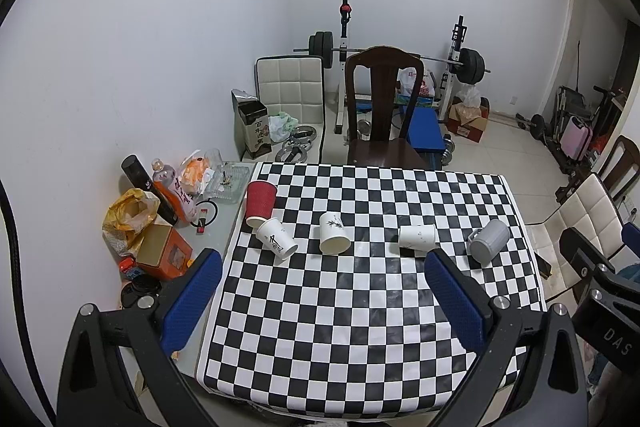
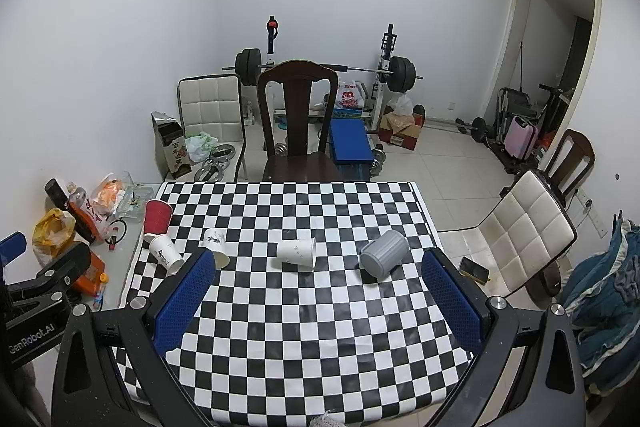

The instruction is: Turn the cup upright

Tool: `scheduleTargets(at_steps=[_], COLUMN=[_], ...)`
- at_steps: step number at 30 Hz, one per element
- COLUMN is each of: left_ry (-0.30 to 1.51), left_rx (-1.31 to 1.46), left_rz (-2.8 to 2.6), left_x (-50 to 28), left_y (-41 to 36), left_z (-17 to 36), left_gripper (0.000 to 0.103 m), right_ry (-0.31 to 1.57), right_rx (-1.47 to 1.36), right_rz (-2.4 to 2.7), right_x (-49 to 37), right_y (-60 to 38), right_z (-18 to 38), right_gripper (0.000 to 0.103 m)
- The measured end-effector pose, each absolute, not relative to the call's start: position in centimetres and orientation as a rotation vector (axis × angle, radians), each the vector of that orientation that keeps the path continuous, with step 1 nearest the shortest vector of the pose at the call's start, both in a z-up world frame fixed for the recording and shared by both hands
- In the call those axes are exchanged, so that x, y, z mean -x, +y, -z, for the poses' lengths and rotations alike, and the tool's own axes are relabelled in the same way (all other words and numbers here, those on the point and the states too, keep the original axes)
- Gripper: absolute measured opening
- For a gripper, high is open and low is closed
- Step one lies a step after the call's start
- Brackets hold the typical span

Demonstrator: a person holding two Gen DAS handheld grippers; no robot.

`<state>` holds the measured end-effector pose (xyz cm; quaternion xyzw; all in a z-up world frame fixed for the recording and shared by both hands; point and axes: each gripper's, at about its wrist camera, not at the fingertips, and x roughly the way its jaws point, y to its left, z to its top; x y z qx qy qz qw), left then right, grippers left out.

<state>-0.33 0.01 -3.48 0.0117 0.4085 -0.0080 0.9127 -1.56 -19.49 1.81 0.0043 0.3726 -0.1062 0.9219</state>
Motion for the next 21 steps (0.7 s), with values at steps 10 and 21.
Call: scheduleTargets(at_steps=[10, 21], left_ry=[0.907, 1.129], left_rx=[-0.003, -0.164], left_rz=[-0.054, -0.368], left_x=[-1.3, -7.2], left_y=[-0.8, 6.2], left_z=[4.5, 16.4], left_gripper=[0.103, 0.103], right_ry=[0.82, 1.091], right_rx=[-0.032, -0.043], right_rz=[0.175, 0.124], right_x=[0.1, -8.4], right_y=[-20.3, -20.9], right_z=[-0.9, 13.7], right_gripper=[0.103, 0.103])
